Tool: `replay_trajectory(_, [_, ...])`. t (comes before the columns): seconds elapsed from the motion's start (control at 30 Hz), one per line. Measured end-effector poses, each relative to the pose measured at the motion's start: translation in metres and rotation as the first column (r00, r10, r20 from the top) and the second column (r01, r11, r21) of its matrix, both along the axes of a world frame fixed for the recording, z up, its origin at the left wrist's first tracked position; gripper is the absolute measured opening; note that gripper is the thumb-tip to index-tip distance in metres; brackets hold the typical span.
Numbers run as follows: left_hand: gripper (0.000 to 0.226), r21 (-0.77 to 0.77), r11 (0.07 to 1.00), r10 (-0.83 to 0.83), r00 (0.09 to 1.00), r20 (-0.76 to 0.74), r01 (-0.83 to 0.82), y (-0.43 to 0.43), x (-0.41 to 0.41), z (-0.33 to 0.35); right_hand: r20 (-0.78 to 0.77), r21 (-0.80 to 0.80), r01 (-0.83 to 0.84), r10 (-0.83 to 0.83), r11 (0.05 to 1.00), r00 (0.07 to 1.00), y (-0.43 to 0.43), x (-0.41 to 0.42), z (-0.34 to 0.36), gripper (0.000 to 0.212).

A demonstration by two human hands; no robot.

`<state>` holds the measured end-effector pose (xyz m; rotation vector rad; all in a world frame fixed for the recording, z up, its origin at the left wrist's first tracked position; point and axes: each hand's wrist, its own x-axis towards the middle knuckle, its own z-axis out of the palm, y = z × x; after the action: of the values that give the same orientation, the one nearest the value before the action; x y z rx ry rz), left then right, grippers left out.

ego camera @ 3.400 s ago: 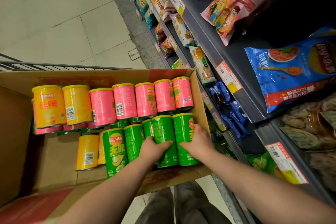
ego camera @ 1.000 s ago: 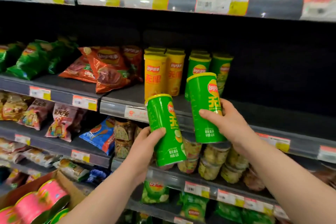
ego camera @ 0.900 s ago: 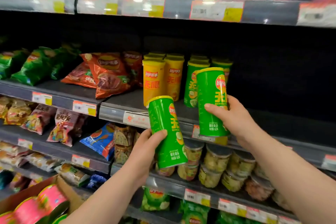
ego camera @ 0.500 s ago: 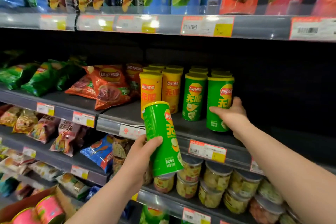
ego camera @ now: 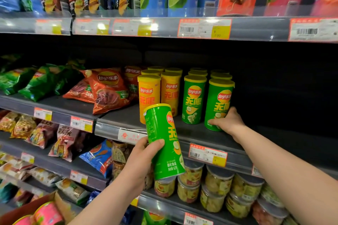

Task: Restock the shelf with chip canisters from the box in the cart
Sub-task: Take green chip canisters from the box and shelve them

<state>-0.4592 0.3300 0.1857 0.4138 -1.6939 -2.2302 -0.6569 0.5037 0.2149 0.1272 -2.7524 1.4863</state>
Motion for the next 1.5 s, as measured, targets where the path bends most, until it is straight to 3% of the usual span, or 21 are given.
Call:
replay_trajectory(0.3, [0.021, -0.005, 0.998, -0.057, 0.998, -0.002, 0.057, 0.004, -0.007, 0.01, -0.002, 0.025, 0.083, -0.083, 0.996, 0.997, 0.002, -0.001, -0.001, 0.075])
replay_trajectory(0.37, [0.019, 0.009, 0.998, -0.068, 0.998, -0.004, 0.068, 0.004, -0.008, 0.012, -0.042, 0.001, 0.12, -0.12, 0.993, 0.992, 0.005, 0.009, 0.005, 0.067])
replay_trajectory(0.43, [0.018, 0.002, 0.997, -0.077, 0.997, -0.003, 0.077, 0.004, -0.011, 0.014, -0.11, -0.073, 0.041, -0.049, 0.996, 0.993, 0.004, 0.025, 0.012, 0.048])
replay_trajectory(0.5, [0.02, -0.01, 0.996, -0.086, 0.996, -0.009, 0.086, 0.006, -0.016, 0.017, -0.13, -0.125, -0.15, 0.133, 0.981, 0.983, -0.001, 0.045, 0.019, 0.033])
replay_trajectory(0.57, [0.02, -0.029, 0.995, -0.093, 0.996, -0.012, 0.093, 0.01, -0.021, 0.02, -0.042, -0.132, -0.375, 0.373, 0.918, 0.927, -0.006, 0.065, 0.026, 0.033])
replay_trajectory(0.67, [0.017, -0.048, 0.993, -0.106, 0.994, -0.034, 0.104, 0.017, -0.028, 0.026, 0.168, -0.238, -0.591, 0.632, 0.771, 0.757, -0.012, 0.085, 0.029, 0.032])
replay_trajectory(0.77, [0.018, -0.085, 0.99, -0.12, 0.99, -0.068, 0.114, 0.019, -0.034, 0.032, 0.147, -0.315, -0.61, 0.673, 0.727, 0.725, -0.015, 0.09, 0.025, 0.035])
replay_trajectory(0.87, [0.034, -0.17, 0.982, -0.107, 0.988, -0.11, 0.087, 0.016, -0.039, 0.033, 0.046, -0.31, -0.562, 0.602, 0.767, 0.797, -0.017, 0.087, 0.028, 0.044])
replay_trajectory(0.93, [0.051, -0.324, 0.946, -0.045, 0.994, -0.099, 0.01, 0.009, -0.042, 0.029, -0.025, -0.301, -0.497, 0.514, 0.814, 0.858, -0.02, 0.084, 0.03, 0.048])
replay_trajectory(0.97, [0.054, -0.452, 0.891, -0.007, 0.996, -0.087, -0.034, 0.004, -0.043, 0.026, -0.076, -0.279, -0.458, 0.456, 0.844, 0.886, -0.023, 0.081, 0.031, 0.05])
replay_trajectory(1.0, [0.055, -0.623, 0.779, 0.033, 0.997, -0.067, -0.068, -0.002, -0.045, 0.022, -0.13, -0.239, -0.412, 0.392, 0.879, 0.911, -0.025, 0.078, 0.031, 0.052])
replay_trajectory(1.07, [0.06, -0.92, 0.389, 0.095, 0.995, -0.006, -0.043, -0.014, -0.048, 0.011, -0.201, -0.152, -0.316, 0.284, 0.936, 0.938, -0.031, 0.072, 0.028, 0.062])
replay_trajectory(1.1, [0.064, -0.98, 0.198, 0.108, 0.994, 0.029, 0.007, -0.019, -0.049, 0.006, -0.209, -0.111, -0.276, 0.249, 0.955, 0.946, -0.034, 0.07, 0.026, 0.068])
replay_trajectory(1.17, [0.071, -0.991, -0.034, 0.111, 0.986, 0.126, 0.13, -0.025, -0.049, -0.005, -0.21, -0.022, -0.215, 0.206, 0.976, 0.956, -0.039, 0.066, 0.02, 0.077])
replay_trajectory(1.23, [0.074, -0.972, -0.132, 0.118, 0.977, 0.179, 0.194, -0.029, -0.048, -0.014, -0.206, 0.037, -0.17, 0.174, 0.985, 0.963, -0.043, 0.064, 0.013, 0.083])
replay_trajectory(1.3, [0.075, -0.968, -0.172, 0.116, 0.979, 0.166, 0.185, -0.031, -0.046, -0.018, -0.198, 0.043, -0.125, 0.131, 0.991, 0.971, -0.046, 0.063, 0.007, 0.084])
replay_trajectory(1.5, [0.08, -0.969, -0.15, 0.099, 0.979, 0.18, 0.194, -0.032, -0.046, -0.023, -0.155, 0.043, -0.116, 0.121, 0.992, 0.981, -0.05, 0.059, -0.001, 0.079])
